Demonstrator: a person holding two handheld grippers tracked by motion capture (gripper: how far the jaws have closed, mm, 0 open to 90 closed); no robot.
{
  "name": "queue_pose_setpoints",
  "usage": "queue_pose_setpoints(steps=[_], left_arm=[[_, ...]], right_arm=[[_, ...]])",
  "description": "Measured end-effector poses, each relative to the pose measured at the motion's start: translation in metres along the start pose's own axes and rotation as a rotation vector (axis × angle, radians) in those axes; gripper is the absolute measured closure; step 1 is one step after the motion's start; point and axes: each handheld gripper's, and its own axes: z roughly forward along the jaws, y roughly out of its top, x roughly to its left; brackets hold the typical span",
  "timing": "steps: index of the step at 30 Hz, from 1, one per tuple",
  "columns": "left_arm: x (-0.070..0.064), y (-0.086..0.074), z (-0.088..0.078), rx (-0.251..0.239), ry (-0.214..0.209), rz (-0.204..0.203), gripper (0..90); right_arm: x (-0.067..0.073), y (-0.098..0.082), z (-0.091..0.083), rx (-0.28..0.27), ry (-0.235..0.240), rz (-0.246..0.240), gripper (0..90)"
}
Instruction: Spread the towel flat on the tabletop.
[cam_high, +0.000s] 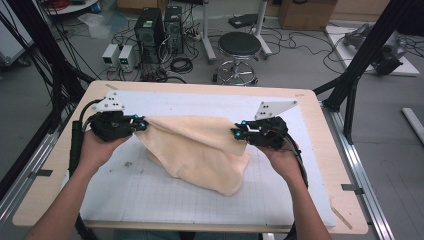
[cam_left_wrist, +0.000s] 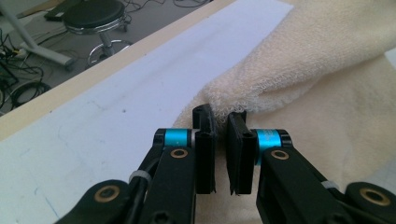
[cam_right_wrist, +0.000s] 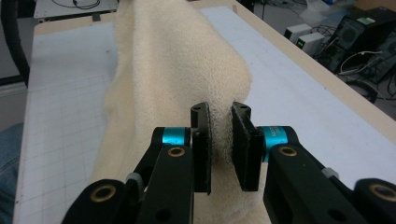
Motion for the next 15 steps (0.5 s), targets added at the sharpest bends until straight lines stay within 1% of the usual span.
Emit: queue_pose_setpoints(steps=[1, 2, 3, 4, 5, 6, 7, 8, 9, 10, 11, 12, 13, 14, 15], left_arm=[[-0.003, -0.001, 0.000, 0.008, -0.009, 0.005, 82.5], [-0.006, -0.005, 0.001, 0.016, -0.020, 0.016, 82.4], [-0.010, -0.010, 0.002, 0.032, -0.034, 0.029, 82.3], [-0.019, -0.026, 0.003, 0.058, -0.064, 0.039, 82.3], [-0.019, -0.026, 0.003, 0.058, -0.064, 0.039, 82.2], [-0.024, -0.036, 0.003, 0.069, -0.074, 0.040, 82.2], [-0.029, -0.046, 0.003, 0.083, -0.079, 0.046, 82.2], [-0.034, -0.056, 0.002, 0.100, -0.084, 0.055, 82.2], [-0.039, -0.066, 0.001, 0.112, -0.088, 0.055, 82.2], [-0.047, -0.085, -0.003, 0.133, -0.104, 0.048, 82.2], [-0.047, -0.085, -0.003, 0.133, -0.104, 0.048, 82.2], [-0.051, -0.092, -0.005, 0.142, -0.116, 0.041, 82.2], [-0.054, -0.098, -0.007, 0.147, -0.125, 0.041, 82.1], [-0.057, -0.103, -0.009, 0.157, -0.137, 0.048, 81.8], [-0.060, -0.107, -0.011, 0.164, -0.148, 0.050, 81.2]], right_arm=[[0.005, -0.003, -0.004, 0.020, 0.000, -0.009, 79.6], [0.009, -0.008, -0.004, 0.020, 0.006, -0.016, 79.6], [0.013, -0.014, -0.005, 0.033, 0.012, -0.020, 79.6], [0.019, -0.021, -0.003, 0.053, 0.022, -0.022, 79.5], [0.024, -0.028, -0.001, 0.075, 0.035, -0.031, 79.5], [0.030, -0.036, 0.001, 0.087, 0.044, -0.030, 79.5], [0.037, -0.043, 0.004, 0.096, 0.063, -0.020, 79.5], [0.044, -0.050, 0.007, 0.108, 0.070, -0.031, 79.5], [0.044, -0.050, 0.007, 0.108, 0.070, -0.031, 79.5], [0.059, -0.063, 0.013, 0.126, 0.102, -0.036, 79.5], [0.059, -0.063, 0.013, 0.126, 0.102, -0.036, 79.5], [0.073, -0.075, 0.020, 0.149, 0.132, -0.040, 79.4], [0.078, -0.079, 0.023, 0.154, 0.149, -0.027, 79.2], [0.082, -0.083, 0.024, 0.158, 0.163, -0.039, 78.2], [0.085, -0.084, 0.024, 0.165, 0.168, -0.041, 75.0]])
